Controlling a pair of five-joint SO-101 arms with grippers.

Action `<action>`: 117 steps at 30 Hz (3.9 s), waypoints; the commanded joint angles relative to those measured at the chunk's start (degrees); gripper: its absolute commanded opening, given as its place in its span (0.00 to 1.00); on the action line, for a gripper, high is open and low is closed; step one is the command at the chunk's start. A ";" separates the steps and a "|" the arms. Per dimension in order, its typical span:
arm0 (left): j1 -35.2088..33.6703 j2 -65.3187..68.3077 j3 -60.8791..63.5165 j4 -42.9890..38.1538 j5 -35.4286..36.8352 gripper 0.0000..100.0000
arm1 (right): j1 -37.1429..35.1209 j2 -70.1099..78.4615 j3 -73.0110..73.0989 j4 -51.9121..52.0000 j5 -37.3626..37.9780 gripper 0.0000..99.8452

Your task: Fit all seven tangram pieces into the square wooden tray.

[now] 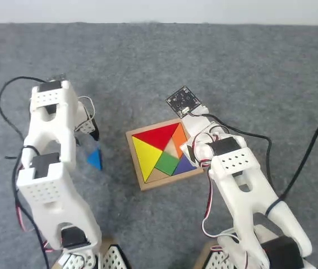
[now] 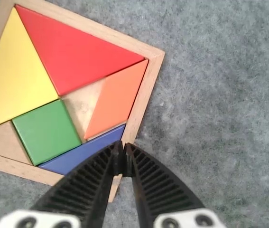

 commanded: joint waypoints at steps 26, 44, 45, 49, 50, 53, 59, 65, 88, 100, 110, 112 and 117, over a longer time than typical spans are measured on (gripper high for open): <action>1.85 -22.59 26.95 -14.15 -13.98 0.21 | 0.66 -3.03 -0.53 -0.92 0.18 0.02; 3.69 -56.88 44.35 -11.25 -16.26 0.21 | 0.66 -3.03 -0.53 -1.01 0.26 0.02; 3.60 -53.10 42.68 -10.99 -16.26 0.21 | 0.66 -3.03 -0.53 -1.01 0.26 0.02; 3.52 -34.20 32.57 -6.59 -16.26 0.21 | 0.66 -3.03 -0.53 -1.01 0.26 0.02; 3.52 -29.98 30.11 -5.63 -16.35 0.21 | 0.66 -3.03 -0.53 -1.01 0.26 0.02; 3.43 -19.08 24.04 -4.04 -16.44 0.21 | 0.66 -3.03 -0.53 -1.01 0.26 0.02; 3.43 -13.45 20.97 -4.13 -16.53 0.21 | 0.66 -3.03 -0.53 -1.01 0.26 0.02; 3.34 -12.75 21.32 -4.40 -16.26 0.21 | 0.66 -3.03 -0.62 -1.01 0.26 0.02; 5.10 -12.84 25.71 -10.64 -18.55 0.20 | 0.75 -3.03 -0.70 -1.01 0.26 0.02; 5.10 -12.84 25.80 -10.64 -18.55 0.15 | 0.66 -3.03 -0.70 -1.01 0.26 0.02; 5.19 -13.19 25.80 -10.64 -19.43 0.11 | 0.66 -3.03 -0.70 -1.01 0.26 0.02; 5.19 -13.19 25.80 -10.64 -19.52 0.11 | 0.66 -3.03 -0.70 -1.01 0.18 0.02; 5.19 -13.19 25.80 -10.64 -19.69 0.11 | 0.66 -3.03 -0.70 -1.01 0.18 0.02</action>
